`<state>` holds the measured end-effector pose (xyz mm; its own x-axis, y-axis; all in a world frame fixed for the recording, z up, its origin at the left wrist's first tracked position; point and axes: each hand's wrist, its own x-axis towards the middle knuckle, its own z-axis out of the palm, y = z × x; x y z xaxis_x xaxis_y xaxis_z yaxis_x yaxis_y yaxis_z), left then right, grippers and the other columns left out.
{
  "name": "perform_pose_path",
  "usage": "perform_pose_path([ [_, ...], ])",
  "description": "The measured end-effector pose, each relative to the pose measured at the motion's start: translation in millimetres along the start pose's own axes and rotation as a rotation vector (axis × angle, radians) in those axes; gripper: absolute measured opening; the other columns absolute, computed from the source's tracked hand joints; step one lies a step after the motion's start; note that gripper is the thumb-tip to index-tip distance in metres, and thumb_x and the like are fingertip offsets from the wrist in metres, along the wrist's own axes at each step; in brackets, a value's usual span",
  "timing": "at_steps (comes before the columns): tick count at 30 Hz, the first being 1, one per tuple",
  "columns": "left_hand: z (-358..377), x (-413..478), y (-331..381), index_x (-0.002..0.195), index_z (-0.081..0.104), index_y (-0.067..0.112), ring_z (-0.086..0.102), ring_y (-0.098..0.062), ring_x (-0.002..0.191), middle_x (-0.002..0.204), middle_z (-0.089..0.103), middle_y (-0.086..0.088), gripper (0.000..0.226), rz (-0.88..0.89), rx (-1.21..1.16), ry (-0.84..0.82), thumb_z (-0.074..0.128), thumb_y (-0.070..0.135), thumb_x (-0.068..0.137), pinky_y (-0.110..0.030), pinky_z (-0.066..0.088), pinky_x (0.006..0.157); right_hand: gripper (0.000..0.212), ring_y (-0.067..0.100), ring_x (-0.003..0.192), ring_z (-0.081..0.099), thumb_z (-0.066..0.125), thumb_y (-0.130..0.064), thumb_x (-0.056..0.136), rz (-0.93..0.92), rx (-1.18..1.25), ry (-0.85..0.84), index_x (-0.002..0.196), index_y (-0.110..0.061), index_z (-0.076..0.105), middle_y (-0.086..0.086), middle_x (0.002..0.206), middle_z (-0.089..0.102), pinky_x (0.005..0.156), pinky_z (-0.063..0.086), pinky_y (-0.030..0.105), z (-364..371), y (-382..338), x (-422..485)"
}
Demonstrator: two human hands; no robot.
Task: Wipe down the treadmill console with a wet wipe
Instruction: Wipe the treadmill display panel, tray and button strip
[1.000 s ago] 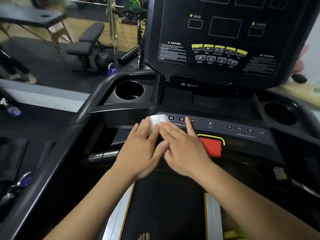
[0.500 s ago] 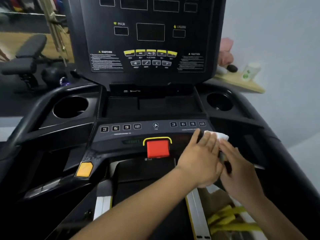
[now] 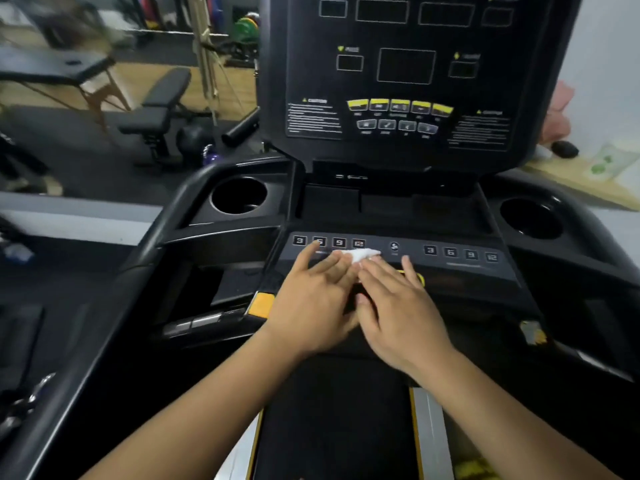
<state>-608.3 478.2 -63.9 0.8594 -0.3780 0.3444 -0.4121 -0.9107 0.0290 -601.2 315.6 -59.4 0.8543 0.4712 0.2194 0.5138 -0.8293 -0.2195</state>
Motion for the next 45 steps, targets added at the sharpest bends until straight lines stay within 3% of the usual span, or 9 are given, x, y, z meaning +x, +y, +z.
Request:
perform_pose_path([
  [9,-7,-96,-68,0.136,0.056,0.008,0.053,-0.021,0.130,0.138,0.057,-0.011,0.059,-0.118,-0.031,0.045,0.054,0.043,0.087,-0.044,0.033,0.112,0.057,0.012,0.145,0.024,0.029,-0.036,0.095,-0.210,0.053,-0.070,0.144,-0.010,0.042,0.003,0.152,0.040,0.121,0.010,0.045,34,-86,15],
  [16,9,-124,-61,0.118,0.069,0.004,0.062,-0.026,0.120,0.124,0.066,-0.015,0.032,-0.045,-0.119,0.266,0.066,0.017,0.088,-0.040,0.043,0.104,0.051,0.009,0.142,0.030,0.039,-0.031,0.095,-0.233,0.067,-0.086,0.142,-0.014,0.045,0.001,0.148,0.046,0.120,0.018,0.040,39,-88,-15],
  [25,9,-146,-79,0.108,0.075,0.006,0.063,-0.023,0.118,0.117,0.071,-0.010,0.041,0.094,-0.157,0.321,0.034,0.009,0.103,-0.040,0.049,0.096,0.050,0.007,0.137,0.038,0.046,-0.033,0.092,-0.189,0.112,-0.118,0.139,-0.016,0.049,-0.001,0.143,0.052,0.118,0.016,0.031,61,-113,-41],
  [28,3,-145,-83,0.107,0.075,0.007,0.067,-0.022,0.110,0.114,0.072,-0.008,0.037,0.127,-0.198,0.305,0.038,0.011,0.103,-0.036,0.049,0.094,0.047,0.008,0.134,0.041,0.049,-0.031,0.091,-0.191,0.129,-0.104,0.135,-0.015,0.053,-0.001,0.139,0.055,0.120,0.012,0.026,61,-114,-41],
  [31,-8,-138,-83,0.107,0.074,0.011,0.065,-0.015,0.091,0.106,0.073,0.000,0.027,0.074,-0.377,0.292,0.048,0.012,0.098,-0.033,0.050,0.084,0.041,0.006,0.125,0.047,0.053,-0.028,0.089,-0.203,0.228,-0.013,0.127,-0.015,0.060,-0.001,0.130,0.062,0.118,0.018,0.024,56,-118,-40],
  [35,-32,-117,-77,0.110,0.070,0.023,0.068,-0.001,0.084,0.094,0.072,0.019,0.021,-0.311,-0.793,0.289,0.066,0.020,0.089,-0.021,0.053,0.077,0.036,0.006,0.109,0.056,0.063,-0.029,0.084,0.003,0.478,0.199,0.119,-0.020,0.061,-0.005,0.115,0.065,0.100,0.044,0.025,35,-121,-26],
  [39,-45,-86,-76,0.089,0.074,0.020,0.069,-0.009,0.075,0.081,0.074,0.006,0.007,-0.528,-1.068,0.203,0.067,0.017,0.090,-0.028,0.054,0.071,0.034,0.001,0.099,0.062,0.072,-0.019,0.082,0.186,0.629,0.234,0.115,-0.023,0.063,-0.011,0.104,0.067,0.088,0.049,0.021,13,-115,-6],
  [42,-54,-71,-66,0.083,0.070,0.007,0.060,-0.004,0.059,0.066,0.069,0.002,0.012,-0.547,-1.289,0.160,0.063,0.004,0.092,-0.017,0.046,0.059,0.026,0.001,0.090,0.065,0.071,-0.012,0.084,0.306,0.799,0.220,0.105,-0.027,0.065,-0.012,0.094,0.068,0.080,0.053,0.020,-3,-110,-1],
  [45,-57,-64,-54,0.080,0.066,0.008,0.056,-0.004,0.057,0.062,0.062,0.005,0.016,-0.577,-1.451,0.050,0.059,0.005,0.094,-0.015,0.044,0.056,0.024,0.005,0.086,0.066,0.069,-0.008,0.085,0.395,0.902,0.251,0.100,-0.027,0.065,-0.005,0.090,0.068,0.077,0.055,0.023,-14,-102,-7],
])
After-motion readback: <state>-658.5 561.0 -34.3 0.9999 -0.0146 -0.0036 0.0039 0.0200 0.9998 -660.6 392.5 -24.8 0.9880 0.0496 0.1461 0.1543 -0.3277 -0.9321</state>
